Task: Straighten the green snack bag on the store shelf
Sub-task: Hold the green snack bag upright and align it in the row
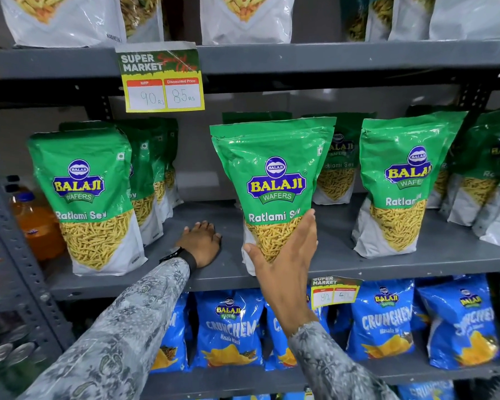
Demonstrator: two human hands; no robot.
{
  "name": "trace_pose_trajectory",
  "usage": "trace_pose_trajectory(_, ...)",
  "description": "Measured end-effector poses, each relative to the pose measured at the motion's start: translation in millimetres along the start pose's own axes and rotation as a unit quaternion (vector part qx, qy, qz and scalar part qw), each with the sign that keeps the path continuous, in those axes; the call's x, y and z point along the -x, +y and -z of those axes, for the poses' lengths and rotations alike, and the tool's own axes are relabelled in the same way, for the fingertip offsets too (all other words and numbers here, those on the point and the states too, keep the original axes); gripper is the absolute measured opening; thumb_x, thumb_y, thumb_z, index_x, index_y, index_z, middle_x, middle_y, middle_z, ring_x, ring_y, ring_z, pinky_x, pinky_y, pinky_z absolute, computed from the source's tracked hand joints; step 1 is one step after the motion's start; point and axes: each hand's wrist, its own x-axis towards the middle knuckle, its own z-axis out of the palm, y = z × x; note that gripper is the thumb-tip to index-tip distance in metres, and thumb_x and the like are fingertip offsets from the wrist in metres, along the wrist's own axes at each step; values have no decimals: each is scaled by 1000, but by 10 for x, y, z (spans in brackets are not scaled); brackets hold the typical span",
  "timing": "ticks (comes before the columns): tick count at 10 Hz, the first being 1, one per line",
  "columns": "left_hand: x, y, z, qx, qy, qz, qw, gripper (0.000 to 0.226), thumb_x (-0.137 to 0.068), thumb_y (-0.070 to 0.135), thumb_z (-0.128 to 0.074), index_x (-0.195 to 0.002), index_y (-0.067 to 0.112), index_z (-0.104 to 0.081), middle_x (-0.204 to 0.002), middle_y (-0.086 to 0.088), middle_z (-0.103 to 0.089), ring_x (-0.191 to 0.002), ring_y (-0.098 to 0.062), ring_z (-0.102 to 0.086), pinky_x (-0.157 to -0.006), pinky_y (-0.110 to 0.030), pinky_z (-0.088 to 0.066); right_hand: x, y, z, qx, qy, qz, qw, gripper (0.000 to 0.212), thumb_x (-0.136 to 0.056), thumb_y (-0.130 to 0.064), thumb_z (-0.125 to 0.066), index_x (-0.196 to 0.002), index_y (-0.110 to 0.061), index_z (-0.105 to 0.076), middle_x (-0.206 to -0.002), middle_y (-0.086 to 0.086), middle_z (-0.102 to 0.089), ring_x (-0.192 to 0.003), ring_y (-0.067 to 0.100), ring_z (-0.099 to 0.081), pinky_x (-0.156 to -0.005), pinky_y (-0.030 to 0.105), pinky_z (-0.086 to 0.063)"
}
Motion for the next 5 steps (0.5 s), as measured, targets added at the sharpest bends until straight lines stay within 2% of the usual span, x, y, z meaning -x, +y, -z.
trace_pose_trajectory(2,10,2,5,1,2,2,1000,55,-103,36,-23,-149,7,-31,-162,-13,-24,-151,-29,-19,-124,-49,-11,-117,14,-142,20,0,-2,1000,126,-85,-52,-78,-162,-21,17,-170,16,-6,-155,28,-8,-124,64,-17)
trace_pose_trajectory(5,16,5,6,-7,0,3,1000,57,-103,37,-22,-150,7,-28,-163,-14,-22,-151,-29,-18,-124,-48,-11,-179,46,-250,52,8,6,999,127,-85,-52,-78,-162,-16,15,-167,19,-10,-154,36,-13,-124,63,-22)
